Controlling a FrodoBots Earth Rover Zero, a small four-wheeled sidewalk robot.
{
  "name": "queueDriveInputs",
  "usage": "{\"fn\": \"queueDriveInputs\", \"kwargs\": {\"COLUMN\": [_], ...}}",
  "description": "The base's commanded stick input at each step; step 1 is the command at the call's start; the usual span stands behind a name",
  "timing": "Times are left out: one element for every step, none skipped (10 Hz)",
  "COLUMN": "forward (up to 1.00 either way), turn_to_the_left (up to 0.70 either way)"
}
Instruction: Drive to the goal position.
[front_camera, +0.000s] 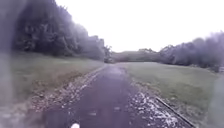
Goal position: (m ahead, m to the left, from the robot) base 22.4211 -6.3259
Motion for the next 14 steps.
{"fn": "queueDriveInputs", "kwargs": {"forward": [0.7, 0.7, 0.7, 0.7, 0.7, 0.7, 0.7, 0.7, 0.7, 0.7, 0.7, 0.7, 0.7, 0.7], "turn_to_the_left": [0.0, 0.0, 0.0, 0.0, 0.0, 0.0, 0.0, 0.0, 0.0, 0.0, 0.0, 0.0, 0.0, 0.0]}}
